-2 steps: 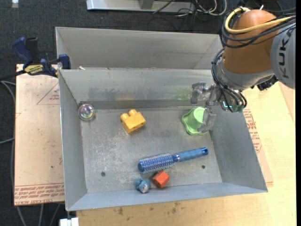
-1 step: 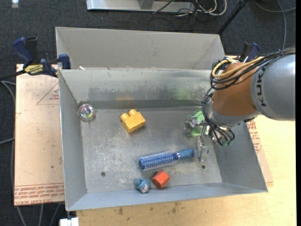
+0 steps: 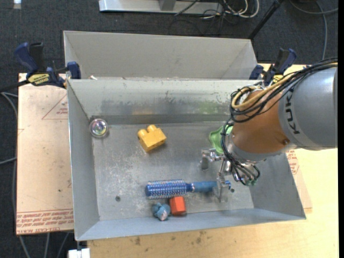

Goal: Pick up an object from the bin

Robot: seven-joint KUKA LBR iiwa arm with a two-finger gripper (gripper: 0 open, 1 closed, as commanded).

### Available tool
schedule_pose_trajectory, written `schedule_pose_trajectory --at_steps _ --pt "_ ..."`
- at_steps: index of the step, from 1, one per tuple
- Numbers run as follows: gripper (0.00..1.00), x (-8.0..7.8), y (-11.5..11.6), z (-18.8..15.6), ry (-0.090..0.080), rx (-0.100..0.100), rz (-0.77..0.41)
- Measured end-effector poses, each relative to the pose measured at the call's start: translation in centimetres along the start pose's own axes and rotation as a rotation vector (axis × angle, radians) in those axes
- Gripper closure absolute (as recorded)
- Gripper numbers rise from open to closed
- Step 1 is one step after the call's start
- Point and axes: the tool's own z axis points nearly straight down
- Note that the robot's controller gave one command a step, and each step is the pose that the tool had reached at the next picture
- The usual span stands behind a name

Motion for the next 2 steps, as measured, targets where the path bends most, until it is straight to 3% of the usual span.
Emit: schedule_pose_trajectory --at_steps 1,2 --pt "1.0 -0.3 -0.2 -0.1 -0.01 0.002 0.003" --pt "1.0 -1.9 2.4 -13.1 -0.011 0.002 0.025"
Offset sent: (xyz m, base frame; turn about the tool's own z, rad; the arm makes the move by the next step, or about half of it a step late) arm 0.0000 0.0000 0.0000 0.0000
